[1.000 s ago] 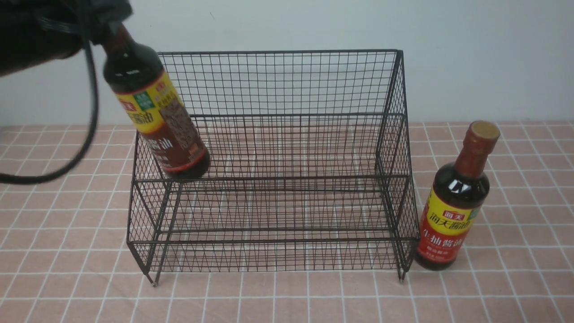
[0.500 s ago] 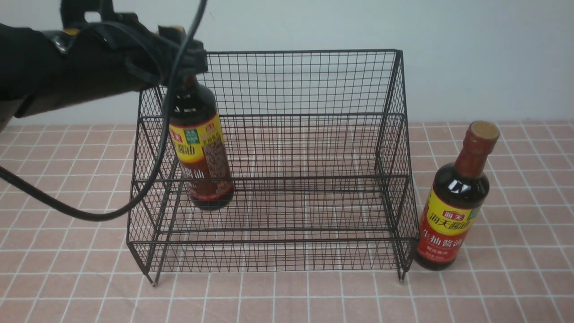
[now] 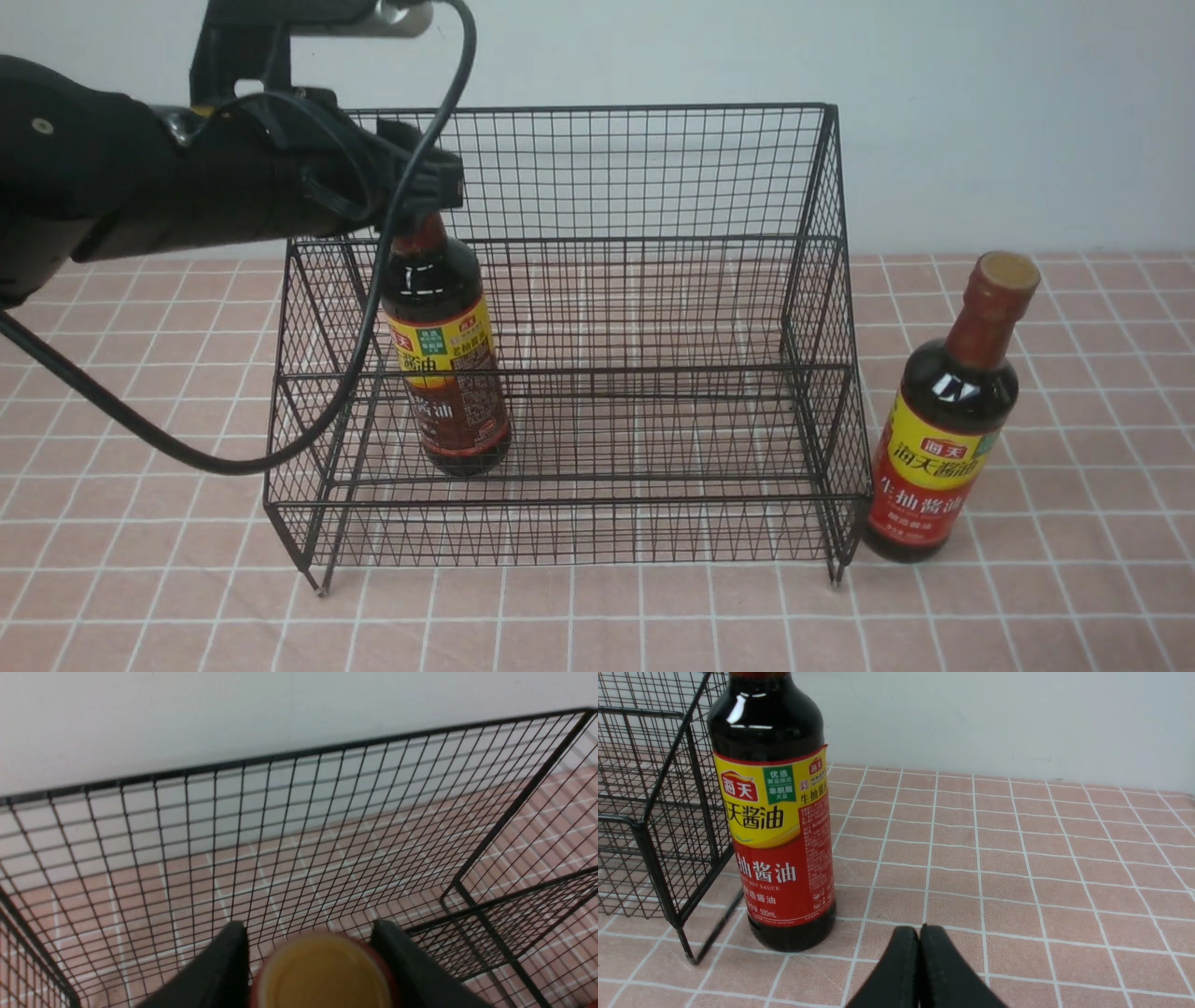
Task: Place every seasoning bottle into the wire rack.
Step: Use the left arm to put the condiment bottle back on the shelf, then use the right arm to grab the condiment bottle closest to it
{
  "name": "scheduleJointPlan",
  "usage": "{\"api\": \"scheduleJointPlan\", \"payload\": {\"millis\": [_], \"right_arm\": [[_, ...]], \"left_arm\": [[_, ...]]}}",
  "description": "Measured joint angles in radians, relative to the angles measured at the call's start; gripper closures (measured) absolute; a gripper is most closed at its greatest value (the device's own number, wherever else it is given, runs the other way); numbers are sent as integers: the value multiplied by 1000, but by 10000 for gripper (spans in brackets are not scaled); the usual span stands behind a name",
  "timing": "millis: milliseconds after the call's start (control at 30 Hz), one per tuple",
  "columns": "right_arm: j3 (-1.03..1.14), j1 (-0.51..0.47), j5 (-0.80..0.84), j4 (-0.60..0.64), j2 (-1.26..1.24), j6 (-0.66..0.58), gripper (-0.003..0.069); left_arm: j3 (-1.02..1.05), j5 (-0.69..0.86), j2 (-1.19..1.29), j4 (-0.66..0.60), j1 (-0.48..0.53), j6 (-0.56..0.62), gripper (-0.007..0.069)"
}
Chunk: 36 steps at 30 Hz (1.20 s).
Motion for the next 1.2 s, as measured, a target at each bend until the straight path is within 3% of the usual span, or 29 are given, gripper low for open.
{"api": "scheduleJointPlan", "payload": {"millis": [133, 267, 367, 500, 600, 867, 1200], "right_arm": [[0, 0, 0, 0, 0, 0, 673], [0, 0, 0, 0, 0, 0, 673], [0, 0, 0, 0, 0, 0, 673], [0, 0, 0, 0, 0, 0, 673], [0, 0, 0, 0, 0, 0, 673], [0, 0, 0, 0, 0, 0, 673], [0, 0, 0, 0, 0, 0, 673]], "left_arm": [[-3, 32, -24, -1, 0, 25, 216], [-3, 56, -88, -1, 0, 71, 244], [-3, 62, -157, -1, 0, 80, 315], [-3, 173, -343, 12, 0, 85, 523], [-3, 286, -460, 48, 0, 75, 608], [15, 514, -724, 122, 0, -85, 631], [24, 659, -891, 154, 0, -96, 631]]}}
